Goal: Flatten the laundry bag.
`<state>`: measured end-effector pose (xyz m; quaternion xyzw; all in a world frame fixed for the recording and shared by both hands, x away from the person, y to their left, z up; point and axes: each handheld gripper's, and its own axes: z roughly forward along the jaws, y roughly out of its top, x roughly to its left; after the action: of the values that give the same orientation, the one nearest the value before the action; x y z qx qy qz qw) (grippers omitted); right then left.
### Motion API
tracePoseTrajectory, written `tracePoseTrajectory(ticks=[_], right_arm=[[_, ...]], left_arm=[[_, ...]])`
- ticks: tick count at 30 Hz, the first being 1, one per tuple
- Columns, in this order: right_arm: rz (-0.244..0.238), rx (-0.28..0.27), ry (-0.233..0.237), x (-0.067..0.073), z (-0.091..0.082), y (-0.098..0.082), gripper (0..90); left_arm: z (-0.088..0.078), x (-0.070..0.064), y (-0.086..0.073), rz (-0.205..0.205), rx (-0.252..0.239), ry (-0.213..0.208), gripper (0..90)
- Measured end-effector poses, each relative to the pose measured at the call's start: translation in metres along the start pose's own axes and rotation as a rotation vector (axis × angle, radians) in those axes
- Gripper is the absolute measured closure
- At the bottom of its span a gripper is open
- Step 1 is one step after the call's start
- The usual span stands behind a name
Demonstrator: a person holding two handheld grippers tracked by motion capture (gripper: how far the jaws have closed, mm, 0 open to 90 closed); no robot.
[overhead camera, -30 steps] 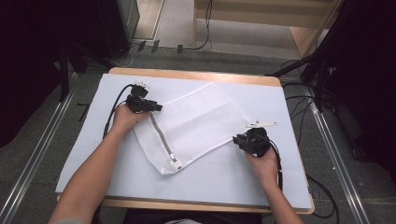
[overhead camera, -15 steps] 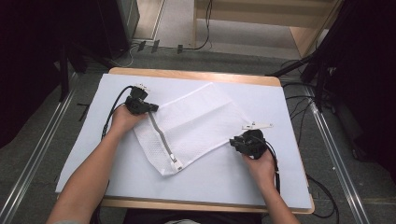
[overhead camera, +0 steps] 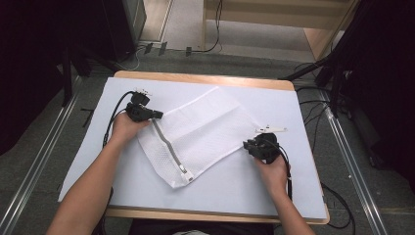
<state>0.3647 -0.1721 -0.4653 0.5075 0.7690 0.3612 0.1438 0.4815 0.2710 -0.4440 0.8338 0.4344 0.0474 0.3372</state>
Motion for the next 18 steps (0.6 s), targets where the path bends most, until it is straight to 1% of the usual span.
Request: tracePoseTrajectory(ticks=[3,5,7,9,12,15,18], right_arm=[[0.031,-0.012,-0.053,-0.012,0.000,0.002,66.0],[0.055,-0.021,-0.076,-0.020,0.001,0.002,63.4],[0.080,-0.030,-0.082,-0.026,0.001,0.003,59.6],[0.102,-0.035,-0.065,-0.029,0.003,0.003,56.1],[0.094,-0.045,-0.055,-0.025,0.009,0.005,54.4],[0.067,-0.028,-0.074,-0.021,0.018,0.011,55.4],[0.046,-0.015,-0.087,-0.021,0.025,0.014,58.2]], left_arm=[[-0.001,-0.001,-0.002,-0.002,0.002,-0.002,90.0],[-0.002,-0.002,-0.003,-0.006,0.001,-0.005,90.0],[-0.002,-0.002,-0.004,-0.005,0.002,0.000,90.0],[-0.002,-0.003,-0.005,-0.006,-0.002,-0.004,90.0],[-0.001,-0.004,-0.007,-0.011,0.004,-0.012,90.0],[0.000,-0.006,-0.008,-0.006,0.011,-0.010,90.0],[-0.001,-0.007,-0.010,-0.002,0.019,-0.011,90.0]])
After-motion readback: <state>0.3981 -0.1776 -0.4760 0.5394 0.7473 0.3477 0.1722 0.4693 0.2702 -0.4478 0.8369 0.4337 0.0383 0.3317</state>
